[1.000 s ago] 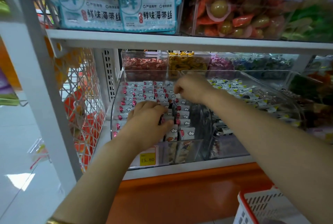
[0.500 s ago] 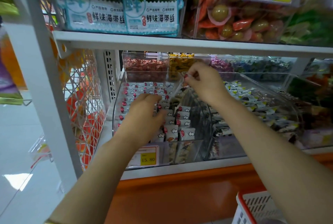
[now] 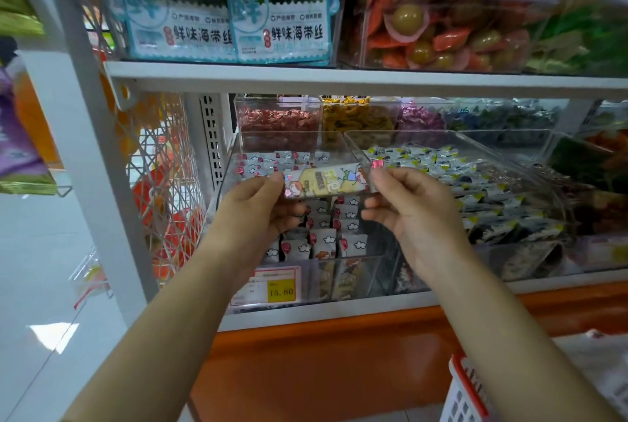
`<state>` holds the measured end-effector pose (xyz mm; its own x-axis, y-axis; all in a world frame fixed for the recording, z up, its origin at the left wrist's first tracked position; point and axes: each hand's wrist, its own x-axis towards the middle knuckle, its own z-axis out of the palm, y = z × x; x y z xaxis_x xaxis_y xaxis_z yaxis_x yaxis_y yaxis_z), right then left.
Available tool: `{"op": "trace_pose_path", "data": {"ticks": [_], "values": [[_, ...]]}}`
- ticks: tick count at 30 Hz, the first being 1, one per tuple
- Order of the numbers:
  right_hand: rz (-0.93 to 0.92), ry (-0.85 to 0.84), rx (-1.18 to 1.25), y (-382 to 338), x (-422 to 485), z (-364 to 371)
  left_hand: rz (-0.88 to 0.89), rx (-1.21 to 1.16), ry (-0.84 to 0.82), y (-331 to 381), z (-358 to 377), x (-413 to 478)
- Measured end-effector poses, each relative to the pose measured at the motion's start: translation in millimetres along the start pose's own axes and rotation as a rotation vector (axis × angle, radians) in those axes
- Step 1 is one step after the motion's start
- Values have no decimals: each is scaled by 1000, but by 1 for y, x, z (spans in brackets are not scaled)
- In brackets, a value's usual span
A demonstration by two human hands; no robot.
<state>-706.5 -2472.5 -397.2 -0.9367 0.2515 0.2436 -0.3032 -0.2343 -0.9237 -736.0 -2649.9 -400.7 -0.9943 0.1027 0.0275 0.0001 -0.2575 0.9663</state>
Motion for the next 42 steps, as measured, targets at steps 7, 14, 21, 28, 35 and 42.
{"op": "trace_pose_path", "data": {"ticks": [7, 14, 21, 28, 35, 42], "values": [[182, -128, 267, -2, 1, -2, -87, -232, 85, 0, -6, 3], [231, -9, 448, -3, 3, -4, -129, -406, -59, 2, 2, 2], [224, 39, 499, 2, 5, -6, -37, -270, -151, 2, 4, -2], [49, -19, 122, 4, 6, -9, -29, -16, -190, 9, -1, -7], [-85, -86, -347, 11, 3, -8, 184, 314, -186, 10, -9, -7], [-165, -53, -372, 11, 1, -1, 150, 306, -194, 8, -3, -9]]}}
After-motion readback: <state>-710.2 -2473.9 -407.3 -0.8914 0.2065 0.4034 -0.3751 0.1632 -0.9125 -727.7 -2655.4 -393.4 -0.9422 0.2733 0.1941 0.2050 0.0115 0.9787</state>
